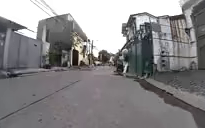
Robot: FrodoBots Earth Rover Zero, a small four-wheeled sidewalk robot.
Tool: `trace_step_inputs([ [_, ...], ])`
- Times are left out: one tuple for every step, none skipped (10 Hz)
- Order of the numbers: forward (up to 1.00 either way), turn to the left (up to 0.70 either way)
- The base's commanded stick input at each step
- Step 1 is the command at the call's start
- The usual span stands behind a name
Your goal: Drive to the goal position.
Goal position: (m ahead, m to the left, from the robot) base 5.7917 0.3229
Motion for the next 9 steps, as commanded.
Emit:
trace_step_inputs([
  [0.14, 0.00],
  [0.14, 0.00],
  [0.14, 0.00],
  [0.14, 0.00],
  [0.14, 0.00],
  [0.14, 0.00],
  [0.14, 0.00],
  [0.15, 0.00],
  [0.14, 0.00],
])
